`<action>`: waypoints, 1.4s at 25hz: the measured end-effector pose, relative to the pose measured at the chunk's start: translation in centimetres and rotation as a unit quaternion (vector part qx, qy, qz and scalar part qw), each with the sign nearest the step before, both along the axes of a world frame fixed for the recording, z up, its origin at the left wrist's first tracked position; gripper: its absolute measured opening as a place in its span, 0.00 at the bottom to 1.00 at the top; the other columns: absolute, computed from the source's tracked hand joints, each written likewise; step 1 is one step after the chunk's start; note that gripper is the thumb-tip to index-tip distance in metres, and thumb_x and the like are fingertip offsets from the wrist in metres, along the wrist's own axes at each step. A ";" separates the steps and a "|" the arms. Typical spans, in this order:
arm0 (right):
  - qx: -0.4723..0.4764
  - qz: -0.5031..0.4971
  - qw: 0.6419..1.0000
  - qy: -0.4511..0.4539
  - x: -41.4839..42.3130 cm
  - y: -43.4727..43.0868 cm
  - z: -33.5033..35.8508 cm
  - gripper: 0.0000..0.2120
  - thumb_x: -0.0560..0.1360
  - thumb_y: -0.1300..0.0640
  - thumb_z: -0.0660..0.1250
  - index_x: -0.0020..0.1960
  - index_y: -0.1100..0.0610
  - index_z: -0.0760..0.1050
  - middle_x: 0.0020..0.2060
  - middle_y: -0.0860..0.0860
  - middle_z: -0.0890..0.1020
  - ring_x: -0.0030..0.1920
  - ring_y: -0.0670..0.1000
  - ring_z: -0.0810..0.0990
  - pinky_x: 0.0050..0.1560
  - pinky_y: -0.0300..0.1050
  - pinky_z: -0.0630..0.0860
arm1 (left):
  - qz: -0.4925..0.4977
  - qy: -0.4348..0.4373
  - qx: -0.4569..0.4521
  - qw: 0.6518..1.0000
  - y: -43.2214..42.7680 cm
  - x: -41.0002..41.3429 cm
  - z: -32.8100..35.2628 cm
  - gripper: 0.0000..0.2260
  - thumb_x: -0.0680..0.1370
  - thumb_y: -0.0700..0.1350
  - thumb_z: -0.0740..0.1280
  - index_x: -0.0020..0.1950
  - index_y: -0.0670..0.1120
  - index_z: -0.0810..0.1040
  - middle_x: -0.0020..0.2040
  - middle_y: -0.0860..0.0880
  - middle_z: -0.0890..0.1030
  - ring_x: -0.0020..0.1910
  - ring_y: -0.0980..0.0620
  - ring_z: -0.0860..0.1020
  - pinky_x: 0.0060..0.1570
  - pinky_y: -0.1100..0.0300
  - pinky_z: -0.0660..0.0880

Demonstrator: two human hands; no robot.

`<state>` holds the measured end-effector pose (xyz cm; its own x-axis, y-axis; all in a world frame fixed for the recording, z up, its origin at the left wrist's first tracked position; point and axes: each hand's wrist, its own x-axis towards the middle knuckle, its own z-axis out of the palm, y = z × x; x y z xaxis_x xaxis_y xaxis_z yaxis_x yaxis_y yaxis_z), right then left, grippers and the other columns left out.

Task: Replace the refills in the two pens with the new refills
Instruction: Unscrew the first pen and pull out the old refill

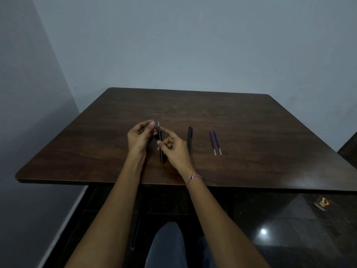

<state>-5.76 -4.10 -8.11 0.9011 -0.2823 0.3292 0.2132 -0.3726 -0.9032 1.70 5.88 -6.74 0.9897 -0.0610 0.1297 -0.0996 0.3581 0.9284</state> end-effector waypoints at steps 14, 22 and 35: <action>0.020 -0.002 1.000 -0.010 -0.2 -0.1 -0.1 0.11 0.74 0.58 0.70 0.55 0.51 0.73 0.34 0.45 0.82 0.32 0.36 0.78 0.37 0.27 0.71 | -0.066 0.039 -0.013 0.997 0.3 0.3 -0.2 0.04 0.74 0.35 0.69 0.41 0.43 0.81 0.32 0.52 0.83 0.30 0.57 0.79 0.33 0.67 0.76; 0.028 -0.001 0.999 0.016 -0.3 0.1 0.5 0.08 0.73 0.57 0.71 0.50 0.52 0.76 0.36 0.54 0.83 0.32 0.41 0.78 0.34 0.32 0.73 | -0.002 0.034 -0.062 0.998 0.5 -0.1 0.6 0.04 0.74 0.36 0.69 0.41 0.43 0.82 0.29 0.53 0.82 0.28 0.60 0.78 0.30 0.68 0.74; 0.014 0.019 0.999 0.044 -0.5 0.2 0.5 0.08 0.72 0.58 0.71 0.46 0.48 0.75 0.34 0.52 0.81 0.31 0.41 0.77 0.34 0.32 0.74 | 0.042 -0.015 -0.003 0.999 1.3 1.6 5.6 0.09 0.75 0.35 0.68 0.54 0.35 0.78 0.39 0.47 0.80 0.37 0.56 0.79 0.39 0.66 0.79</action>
<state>-6.28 -3.93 -7.56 0.9365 -0.2546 0.2413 0.1470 -0.3396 -0.9290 3.25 7.17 -1.19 0.9871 0.0223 0.1586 -0.1562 0.3534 0.9223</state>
